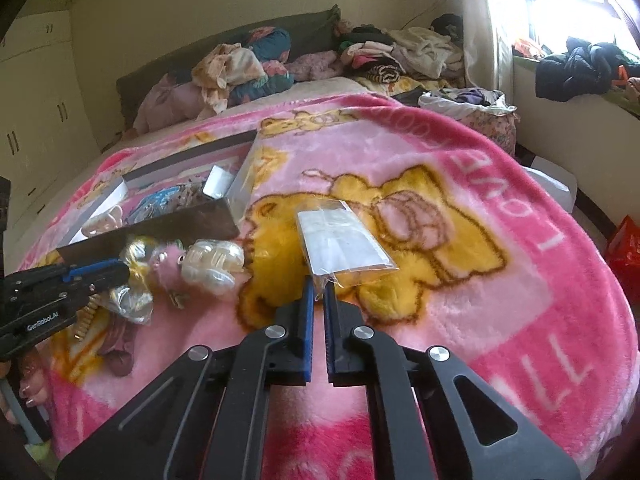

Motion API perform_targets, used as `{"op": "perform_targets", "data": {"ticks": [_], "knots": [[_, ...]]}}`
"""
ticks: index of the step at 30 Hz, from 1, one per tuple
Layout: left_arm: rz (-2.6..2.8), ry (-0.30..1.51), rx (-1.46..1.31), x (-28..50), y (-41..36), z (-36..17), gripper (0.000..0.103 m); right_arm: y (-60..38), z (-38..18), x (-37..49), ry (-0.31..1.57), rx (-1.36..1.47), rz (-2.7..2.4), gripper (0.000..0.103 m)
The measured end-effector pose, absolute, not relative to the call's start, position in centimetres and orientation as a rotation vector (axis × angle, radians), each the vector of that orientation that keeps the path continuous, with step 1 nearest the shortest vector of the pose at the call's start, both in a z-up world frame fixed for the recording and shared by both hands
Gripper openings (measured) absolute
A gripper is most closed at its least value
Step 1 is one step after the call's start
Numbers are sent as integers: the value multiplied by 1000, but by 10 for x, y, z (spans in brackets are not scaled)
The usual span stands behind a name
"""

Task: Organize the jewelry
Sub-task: 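Grasp the clear bag of yellow items with the left tool while the right tool lifts the packet, then carry the white packet and yellow bag into the tray and open both tools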

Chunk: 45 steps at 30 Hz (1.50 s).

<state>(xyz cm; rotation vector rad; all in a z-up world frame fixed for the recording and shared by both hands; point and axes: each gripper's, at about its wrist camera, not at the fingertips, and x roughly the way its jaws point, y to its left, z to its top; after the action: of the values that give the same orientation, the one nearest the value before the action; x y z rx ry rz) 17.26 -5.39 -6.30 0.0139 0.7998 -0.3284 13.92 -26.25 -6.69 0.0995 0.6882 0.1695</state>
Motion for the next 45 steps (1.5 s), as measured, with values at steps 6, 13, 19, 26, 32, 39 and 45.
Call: {"op": "perform_targets", "data": {"ticks": [6,13,19,26,32,39,45], "knots": [[-333,809,1,171,-52,-64,7,-268,-61,137,677,112,158,5],[-345,801,-25,169,-48,-57,6,-268,-58,134,666,115,162,5],[-346,770,-36,165,-45,-46,6,-267,-47,130,643,119,170,5],[-343,738,-55,166,-40,-32,5,-264,-33,129,619,117,173,5],[-342,711,-71,167,-34,-23,5,-259,-24,130,607,108,182,5],[-332,685,-94,172,-23,-14,5,-248,-17,137,602,93,199,5],[-320,665,-115,179,-13,-8,5,-236,-11,145,597,81,220,5]]}}
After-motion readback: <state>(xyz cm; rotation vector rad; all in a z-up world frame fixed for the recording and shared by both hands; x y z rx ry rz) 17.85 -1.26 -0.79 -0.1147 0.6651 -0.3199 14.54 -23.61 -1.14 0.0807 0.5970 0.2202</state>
